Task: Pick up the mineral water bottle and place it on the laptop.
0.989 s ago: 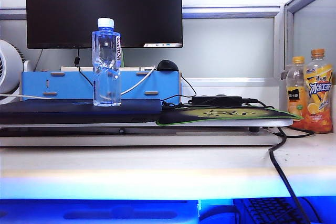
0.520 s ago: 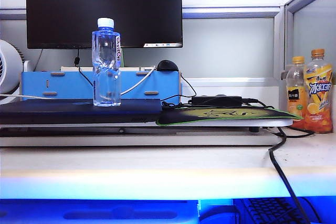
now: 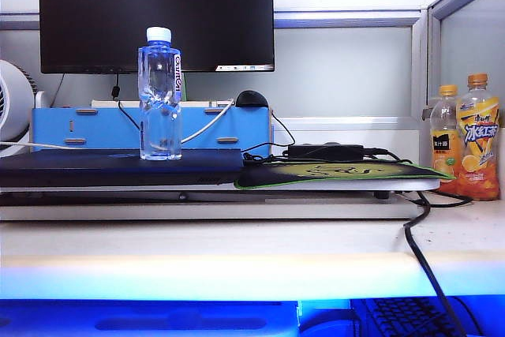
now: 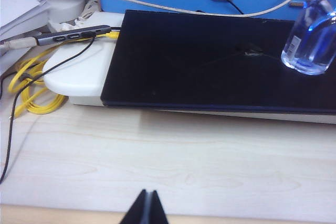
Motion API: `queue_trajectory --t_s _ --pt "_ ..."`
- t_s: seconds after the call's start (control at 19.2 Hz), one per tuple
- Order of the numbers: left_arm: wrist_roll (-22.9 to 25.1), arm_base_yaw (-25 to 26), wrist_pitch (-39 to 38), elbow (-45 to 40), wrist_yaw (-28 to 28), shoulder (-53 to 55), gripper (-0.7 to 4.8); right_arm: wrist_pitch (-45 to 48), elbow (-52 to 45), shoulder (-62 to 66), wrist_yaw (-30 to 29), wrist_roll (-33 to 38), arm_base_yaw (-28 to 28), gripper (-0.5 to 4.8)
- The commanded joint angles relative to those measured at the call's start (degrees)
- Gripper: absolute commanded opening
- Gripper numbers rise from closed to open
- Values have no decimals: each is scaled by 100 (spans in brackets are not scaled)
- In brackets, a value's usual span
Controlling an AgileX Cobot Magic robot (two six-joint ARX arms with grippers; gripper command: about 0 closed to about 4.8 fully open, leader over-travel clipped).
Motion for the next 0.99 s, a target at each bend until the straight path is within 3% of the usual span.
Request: queue_trajectory --t_s 0.05,0.99 --pt "9 0 7 0 20 -11 -2 -37 -28 4 293 22 -275 -1" --pt "7 0 4 0 20 -11 -2 -28 -28 4 245 184 -328 -1"
